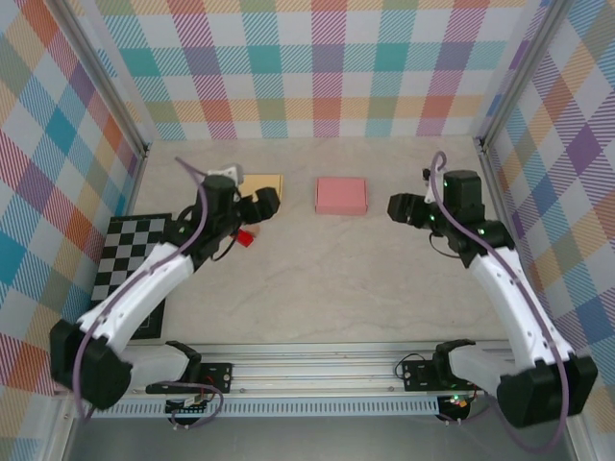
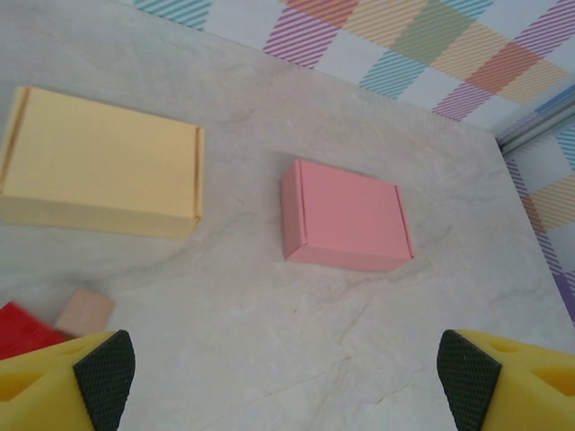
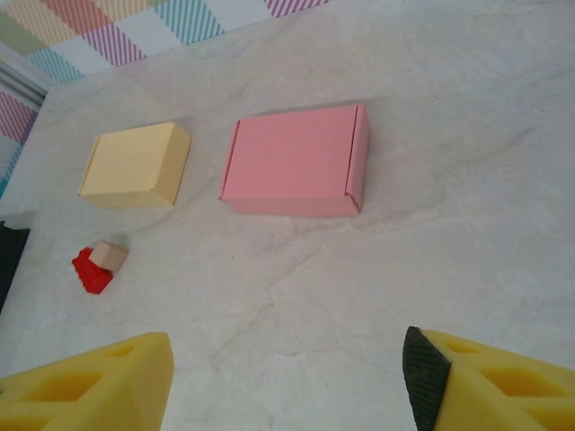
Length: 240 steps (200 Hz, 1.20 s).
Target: Fold the paper box
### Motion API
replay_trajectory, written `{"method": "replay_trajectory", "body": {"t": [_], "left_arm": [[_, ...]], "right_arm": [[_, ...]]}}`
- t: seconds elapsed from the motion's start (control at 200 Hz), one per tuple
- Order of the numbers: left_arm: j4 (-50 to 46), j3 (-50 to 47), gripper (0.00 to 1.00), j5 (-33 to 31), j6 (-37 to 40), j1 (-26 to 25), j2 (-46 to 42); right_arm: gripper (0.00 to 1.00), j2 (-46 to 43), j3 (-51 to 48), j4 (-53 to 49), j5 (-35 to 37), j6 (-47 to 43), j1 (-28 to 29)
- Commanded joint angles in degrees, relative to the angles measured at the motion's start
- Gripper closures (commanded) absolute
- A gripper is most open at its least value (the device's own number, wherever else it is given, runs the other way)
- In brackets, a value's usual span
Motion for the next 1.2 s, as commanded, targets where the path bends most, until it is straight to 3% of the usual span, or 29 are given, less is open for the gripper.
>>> {"method": "replay_trajectory", "body": {"t": [0.0,0.015,0.035,0.05,0.175,0.335,0.45,0.56,0.635,0.79,0.985,1.195], "left_arm": [[-3.5,-7.2,0.10,-4.9,0.9,0.8,-12.3],[-4.2,-8.4,0.10,-5.3,0.8,0.8,-14.4],[-5.0,-10.0,0.10,-5.7,0.6,0.8,-17.1],[-5.6,-11.1,0.09,-6.0,0.3,0.9,-19.0],[-13.8,-17.7,0.00,-10.6,-2.2,0.8,-36.4],[-25.8,-23.6,0.00,-20.1,-11.4,0.8,-55.1],[-27.1,-25.8,0.00,-17.5,-6.4,0.7,-65.6],[-25.7,-22.0,0.00,-9.8,4.5,0.7,-60.4],[-26.2,-20.0,0.00,-11.2,8.9,0.7,-56.7],[-27.7,-22.4,0.00,-23.8,2.9,0.7,-55.9],[-24.6,-28.4,0.00,-23.5,6.5,0.8,-65.6],[-24.5,-28.3,0.00,-22.9,5.6,0.7,-62.7]], "right_arm": [[0.24,-6.9,-2.5,-5.2,-1.2,-1.5,0.1],[0.21,-7.8,-2.8,-5.7,-1.3,-1.7,0.1],[0.03,-9.0,-3.2,-6.3,-1.5,-1.9,0.1],[0.00,-9.7,-3.4,-6.7,-1.6,-2.1,0.1],[0.00,-15.0,-5.1,-10.3,1.8,-1.9,0.1],[0.00,-18.9,-8.0,-13.0,10.4,-1.9,0.1],[0.00,-19.7,-13.2,-10.7,15.3,-4.7,0.1],[0.00,-19.9,-19.5,-4.9,23.2,-4.3,0.1],[0.00,-19.5,-24.8,1.4,28.5,-5.6,0.1],[0.00,-17.3,-35.3,18.1,32.7,-10.7,0.1],[0.00,-9.5,-42.6,35.6,33.4,-6.5,-1.4],[0.00,6.1,-37.5,46.5,30.7,-8.6,-4.2]]}}
